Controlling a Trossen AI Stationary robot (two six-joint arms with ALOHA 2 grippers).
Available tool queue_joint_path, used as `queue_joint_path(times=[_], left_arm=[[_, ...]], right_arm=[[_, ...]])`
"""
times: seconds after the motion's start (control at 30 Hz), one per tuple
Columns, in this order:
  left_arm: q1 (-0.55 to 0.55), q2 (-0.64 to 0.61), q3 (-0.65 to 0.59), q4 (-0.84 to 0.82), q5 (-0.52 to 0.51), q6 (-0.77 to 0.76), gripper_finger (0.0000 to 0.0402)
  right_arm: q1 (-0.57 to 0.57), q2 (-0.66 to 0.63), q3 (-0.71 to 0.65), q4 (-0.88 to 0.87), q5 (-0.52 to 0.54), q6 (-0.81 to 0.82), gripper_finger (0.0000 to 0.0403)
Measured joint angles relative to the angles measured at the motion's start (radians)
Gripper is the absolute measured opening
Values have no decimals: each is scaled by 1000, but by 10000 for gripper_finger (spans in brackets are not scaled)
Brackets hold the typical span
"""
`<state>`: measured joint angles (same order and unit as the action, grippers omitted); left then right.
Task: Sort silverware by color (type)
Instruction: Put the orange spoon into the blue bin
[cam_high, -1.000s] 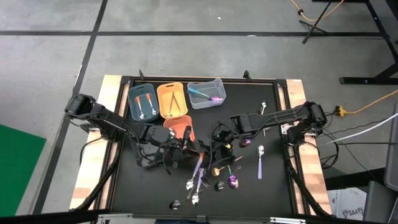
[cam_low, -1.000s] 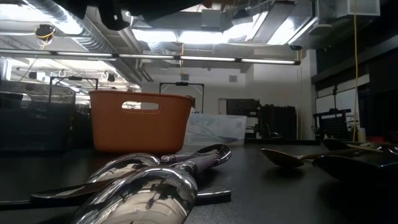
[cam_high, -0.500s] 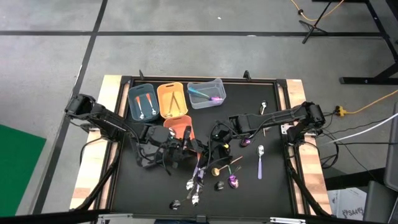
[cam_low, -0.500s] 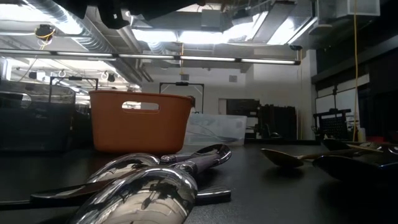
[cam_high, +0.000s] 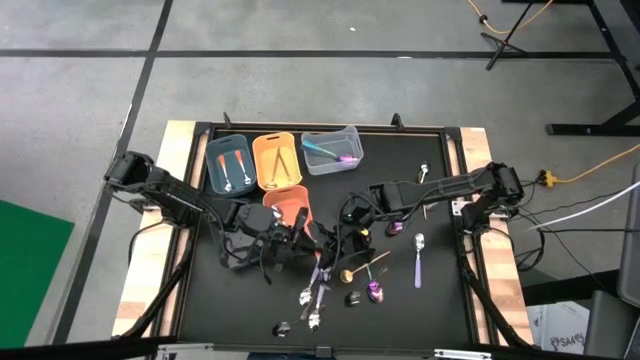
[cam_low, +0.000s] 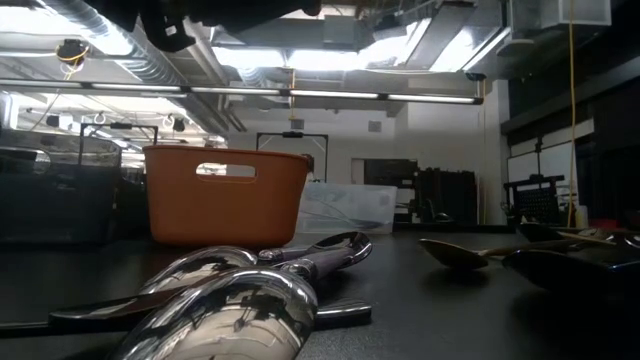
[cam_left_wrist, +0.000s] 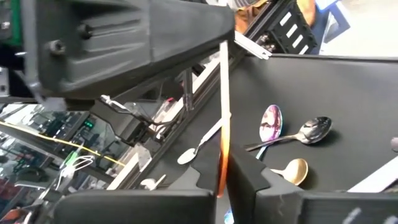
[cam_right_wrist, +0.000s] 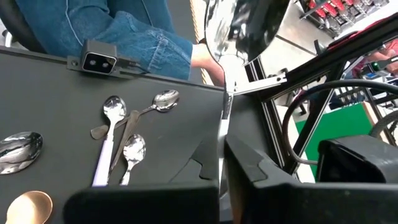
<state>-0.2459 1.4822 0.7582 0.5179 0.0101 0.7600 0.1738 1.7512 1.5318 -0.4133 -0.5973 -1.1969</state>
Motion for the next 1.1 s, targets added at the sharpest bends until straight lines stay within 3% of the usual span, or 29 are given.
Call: queue_joint_path(times=[0.3, 0.67, 0.97, 1.1], left_arm=[[-6, 0, 0, -13, -9, 47, 5], [-5, 0, 0, -12, -15, 47, 3], [-1, 0, 2, 6, -49, 36, 2], [-2, 0, 2, 0, -64, 32, 2]], right_arm=[[2, 0, 0, 20, 35, 116, 1], [3, 1, 0, 34, 58, 131, 3], [3, 6, -3, 63, 89, 128, 79], [2, 6, -3, 63, 117, 121, 93]])
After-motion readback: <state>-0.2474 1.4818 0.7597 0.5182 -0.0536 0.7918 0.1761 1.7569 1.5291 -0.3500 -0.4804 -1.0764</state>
